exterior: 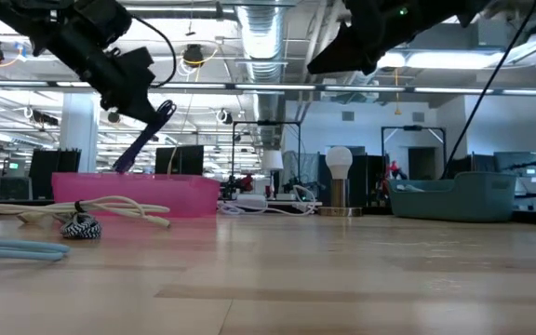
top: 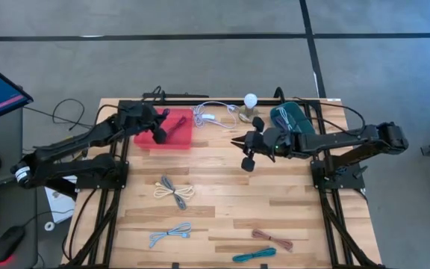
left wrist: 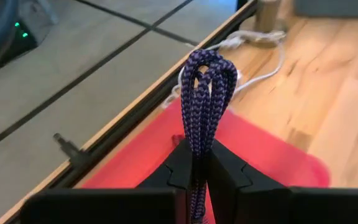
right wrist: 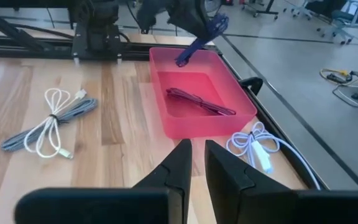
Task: Pick & Place USB Port
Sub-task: Put the black and violet charger cable into the pink bin
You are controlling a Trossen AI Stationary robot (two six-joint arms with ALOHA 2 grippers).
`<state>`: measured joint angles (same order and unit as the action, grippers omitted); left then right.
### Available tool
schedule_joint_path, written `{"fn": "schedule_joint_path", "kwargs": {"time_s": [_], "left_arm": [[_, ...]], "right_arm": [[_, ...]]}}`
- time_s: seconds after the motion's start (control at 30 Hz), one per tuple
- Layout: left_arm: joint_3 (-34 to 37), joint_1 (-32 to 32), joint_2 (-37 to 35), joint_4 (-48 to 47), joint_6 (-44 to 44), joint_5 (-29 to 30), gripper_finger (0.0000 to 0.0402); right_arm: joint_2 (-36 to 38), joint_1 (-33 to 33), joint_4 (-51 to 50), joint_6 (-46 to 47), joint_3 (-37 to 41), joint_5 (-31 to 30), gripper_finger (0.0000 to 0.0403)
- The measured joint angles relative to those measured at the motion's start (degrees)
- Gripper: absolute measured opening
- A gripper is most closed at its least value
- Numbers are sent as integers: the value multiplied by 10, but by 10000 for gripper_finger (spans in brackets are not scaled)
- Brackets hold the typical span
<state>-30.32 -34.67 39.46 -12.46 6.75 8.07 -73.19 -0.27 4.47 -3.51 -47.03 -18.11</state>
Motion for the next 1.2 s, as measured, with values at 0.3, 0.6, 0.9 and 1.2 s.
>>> {"fn": "schedule_joint_path", "kwargs": {"time_s": [0.3,0.6,0.9,1.2], "left_arm": [[60,0,0,-2,-18,41,26],[85,-16,0,1,-53,44,35],[87,-29,12,9,-56,44,43],[87,-29,49,40,-56,43,93]], "right_arm": [[0,3,13,1,0,0,37],[0,3,20,4,0,0,37],[0,3,20,6,0,0,37],[0,3,20,6,0,0,37]]}}
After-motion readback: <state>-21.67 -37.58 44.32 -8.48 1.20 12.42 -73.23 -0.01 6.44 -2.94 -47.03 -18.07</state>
